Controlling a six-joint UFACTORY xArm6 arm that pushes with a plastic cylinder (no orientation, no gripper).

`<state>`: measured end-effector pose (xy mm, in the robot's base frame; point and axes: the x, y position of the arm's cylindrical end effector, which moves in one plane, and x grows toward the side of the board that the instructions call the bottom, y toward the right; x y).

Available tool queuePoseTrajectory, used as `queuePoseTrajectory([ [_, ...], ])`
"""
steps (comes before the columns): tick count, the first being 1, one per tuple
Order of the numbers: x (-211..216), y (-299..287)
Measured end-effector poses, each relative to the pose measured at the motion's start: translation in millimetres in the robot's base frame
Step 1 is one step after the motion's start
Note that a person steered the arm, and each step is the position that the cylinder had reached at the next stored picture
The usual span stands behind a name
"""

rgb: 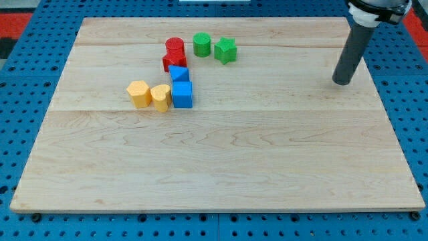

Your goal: Move the arm towards the top center

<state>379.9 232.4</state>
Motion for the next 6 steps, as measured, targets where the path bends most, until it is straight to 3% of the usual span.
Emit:
queuePoseTrajectory([
  [1, -18.0, 0.4],
  [2, -93.6, 12.7],
  [3, -152.1, -11.2],
  [4, -187.9, -21.8],
  [6, -184.7, -121.9],
])
